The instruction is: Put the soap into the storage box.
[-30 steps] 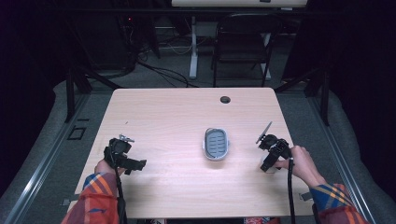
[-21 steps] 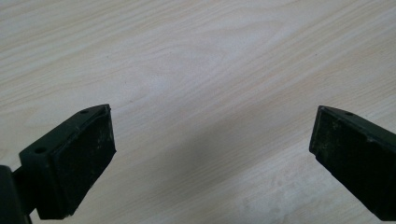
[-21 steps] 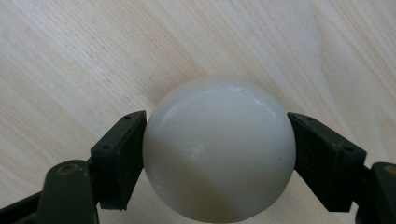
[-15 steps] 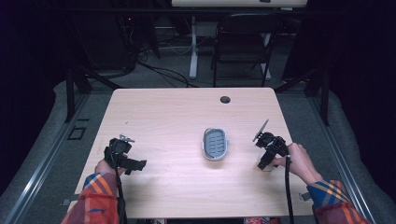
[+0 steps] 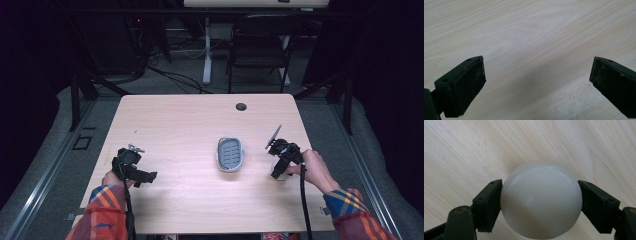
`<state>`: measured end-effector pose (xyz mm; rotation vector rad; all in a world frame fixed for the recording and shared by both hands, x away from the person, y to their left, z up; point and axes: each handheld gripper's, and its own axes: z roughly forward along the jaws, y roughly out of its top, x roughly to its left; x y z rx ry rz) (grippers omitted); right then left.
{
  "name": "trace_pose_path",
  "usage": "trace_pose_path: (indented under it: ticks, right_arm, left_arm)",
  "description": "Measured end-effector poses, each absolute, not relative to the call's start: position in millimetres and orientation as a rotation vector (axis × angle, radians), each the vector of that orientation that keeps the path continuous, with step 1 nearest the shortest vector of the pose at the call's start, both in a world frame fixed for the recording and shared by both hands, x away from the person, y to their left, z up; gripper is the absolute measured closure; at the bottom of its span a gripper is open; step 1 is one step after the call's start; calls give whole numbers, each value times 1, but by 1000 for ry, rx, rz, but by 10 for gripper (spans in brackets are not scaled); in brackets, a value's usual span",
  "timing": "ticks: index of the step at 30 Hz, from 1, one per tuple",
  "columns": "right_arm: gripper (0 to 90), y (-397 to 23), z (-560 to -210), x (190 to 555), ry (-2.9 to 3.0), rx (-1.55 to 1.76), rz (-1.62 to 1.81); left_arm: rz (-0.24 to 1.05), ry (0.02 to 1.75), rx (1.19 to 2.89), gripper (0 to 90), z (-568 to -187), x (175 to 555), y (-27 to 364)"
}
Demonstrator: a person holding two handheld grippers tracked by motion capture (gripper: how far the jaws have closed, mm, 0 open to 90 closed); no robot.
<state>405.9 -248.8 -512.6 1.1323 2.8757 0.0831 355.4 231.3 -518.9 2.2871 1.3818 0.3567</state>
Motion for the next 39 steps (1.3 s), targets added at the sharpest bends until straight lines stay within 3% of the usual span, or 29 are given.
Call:
trace_pose_path:
  ticks: [39]
  right_arm:
    - [227, -211, -487, 435, 2881, 1038, 130]
  left_arm:
    - [353, 1384, 2308, 3, -520, 356, 230]
